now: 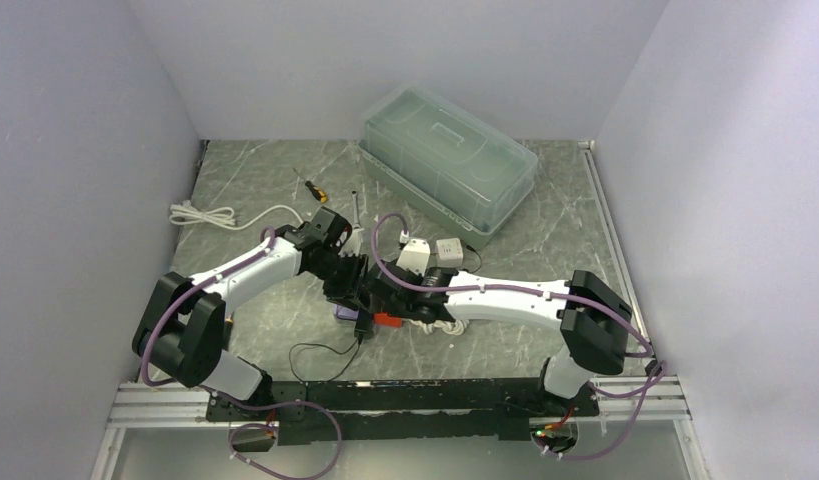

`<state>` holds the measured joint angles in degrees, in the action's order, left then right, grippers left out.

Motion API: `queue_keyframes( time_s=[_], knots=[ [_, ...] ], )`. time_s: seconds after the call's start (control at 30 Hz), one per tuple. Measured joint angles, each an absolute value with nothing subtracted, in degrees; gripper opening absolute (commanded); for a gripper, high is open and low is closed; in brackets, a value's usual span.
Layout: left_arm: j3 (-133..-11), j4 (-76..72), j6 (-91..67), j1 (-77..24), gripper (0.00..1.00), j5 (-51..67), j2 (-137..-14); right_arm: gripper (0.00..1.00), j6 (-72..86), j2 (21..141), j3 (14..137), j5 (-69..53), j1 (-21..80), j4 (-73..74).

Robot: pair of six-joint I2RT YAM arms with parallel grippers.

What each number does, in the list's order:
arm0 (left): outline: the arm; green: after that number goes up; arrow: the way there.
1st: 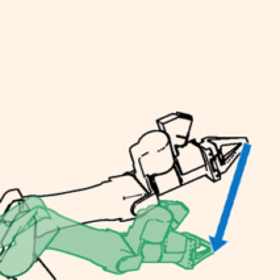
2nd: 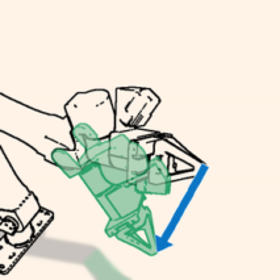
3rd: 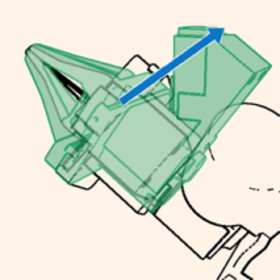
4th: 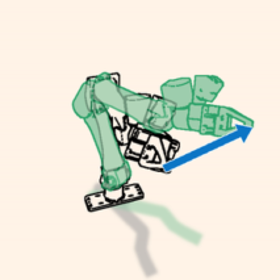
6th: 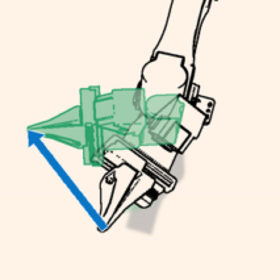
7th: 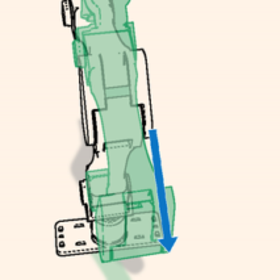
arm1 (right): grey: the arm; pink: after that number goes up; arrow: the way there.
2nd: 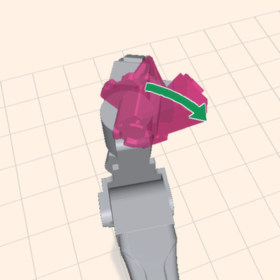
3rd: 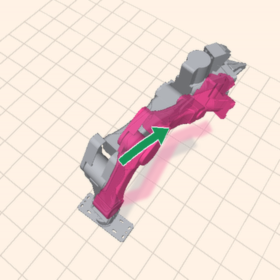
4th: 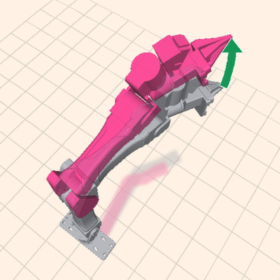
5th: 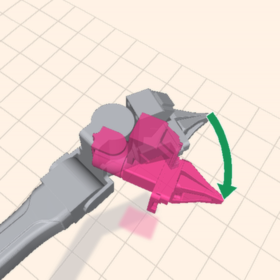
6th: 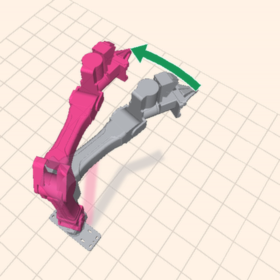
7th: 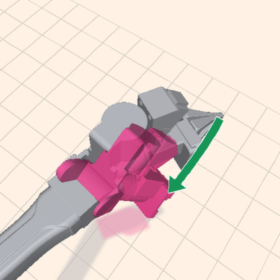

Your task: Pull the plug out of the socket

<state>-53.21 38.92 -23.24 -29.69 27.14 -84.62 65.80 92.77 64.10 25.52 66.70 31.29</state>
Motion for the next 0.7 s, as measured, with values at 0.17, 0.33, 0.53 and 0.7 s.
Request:
queue_keyframes(
  time_s=[0.17,0.33,0.53,0.7],
  knots=[
    [-53.4,38.9,-23.3,-29.8,0.41,27.2,-84.8,0.46,65.9,92.7,64.1,25.6,66.7,31.2],
    [-53.6,39.2,-23.3,-29.8,0.39,27.5,-85.0,0.44,65.8,93.1,64.8,25.7,67.1,32.0],
    [-53.7,39.7,-23.3,-29.8,0.37,27.7,-85.0,0.41,65.6,94.4,66.6,26.8,67.9,33.7],
    [-53.9,40.3,-23.3,-29.7,0.35,27.7,-85.0,0.38,65.1,96.2,69.0,28.0,68.7,35.9]
  ],
)
